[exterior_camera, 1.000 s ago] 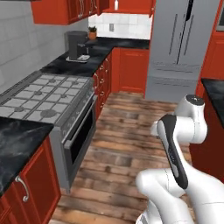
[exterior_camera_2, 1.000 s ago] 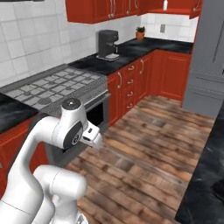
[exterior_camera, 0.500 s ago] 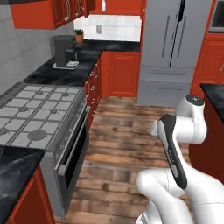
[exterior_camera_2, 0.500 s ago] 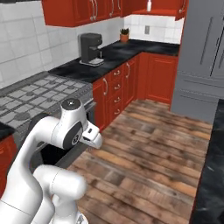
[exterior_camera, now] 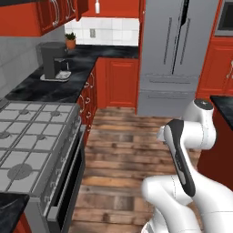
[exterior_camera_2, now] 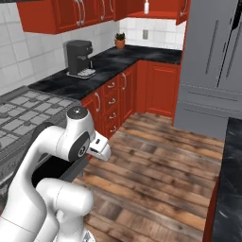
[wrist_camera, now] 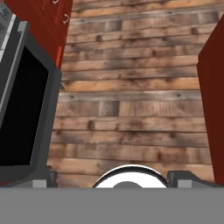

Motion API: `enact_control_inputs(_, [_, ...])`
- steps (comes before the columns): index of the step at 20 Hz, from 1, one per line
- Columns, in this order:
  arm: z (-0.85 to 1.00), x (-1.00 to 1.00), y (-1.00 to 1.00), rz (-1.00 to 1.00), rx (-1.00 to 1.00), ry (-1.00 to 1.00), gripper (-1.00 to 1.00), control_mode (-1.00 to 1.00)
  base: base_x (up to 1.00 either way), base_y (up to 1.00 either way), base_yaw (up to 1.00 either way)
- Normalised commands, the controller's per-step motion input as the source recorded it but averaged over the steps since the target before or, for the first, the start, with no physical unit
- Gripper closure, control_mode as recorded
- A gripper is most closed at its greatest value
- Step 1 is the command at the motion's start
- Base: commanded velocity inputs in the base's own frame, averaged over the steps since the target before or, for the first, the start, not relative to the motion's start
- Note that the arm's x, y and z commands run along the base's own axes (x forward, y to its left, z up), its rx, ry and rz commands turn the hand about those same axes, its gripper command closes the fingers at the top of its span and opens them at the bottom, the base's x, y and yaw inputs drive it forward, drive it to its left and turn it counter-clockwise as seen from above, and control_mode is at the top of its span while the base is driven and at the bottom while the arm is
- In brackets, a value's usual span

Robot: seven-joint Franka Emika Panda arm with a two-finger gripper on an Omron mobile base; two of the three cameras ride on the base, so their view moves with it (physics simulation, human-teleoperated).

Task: Move the cutting board and knife to the sink. Then move spray from the cabinet to the counter.

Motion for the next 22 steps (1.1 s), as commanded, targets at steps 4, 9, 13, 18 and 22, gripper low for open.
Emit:
enact_control_inputs(4, [0.0, 0.0, 0.0, 0.0, 0.0, 0.0, -1.0, 1.0, 0.83, 0.11, -0.07])
enact_control_inputs(9, [0.0, 0.0, 0.0, 0.0, 0.0, 0.0, -1.0, 1.0, 0.85, 0.12, -0.05])
enact_control_inputs(13, [0.0, 0.0, 0.0, 0.0, 0.0, 0.0, -1.0, 1.0, 0.86, 0.14, -0.05])
enact_control_inputs(18, [0.0, 0.0, 0.0, 0.0, 0.0, 0.0, -1.0, 1.0, 0.9, 0.17, 0.0])
enact_control_inputs(22, [0.0, 0.0, 0.0, 0.0, 0.0, 0.0, -1.0, 1.0, 0.93, 0.17, 0.0])
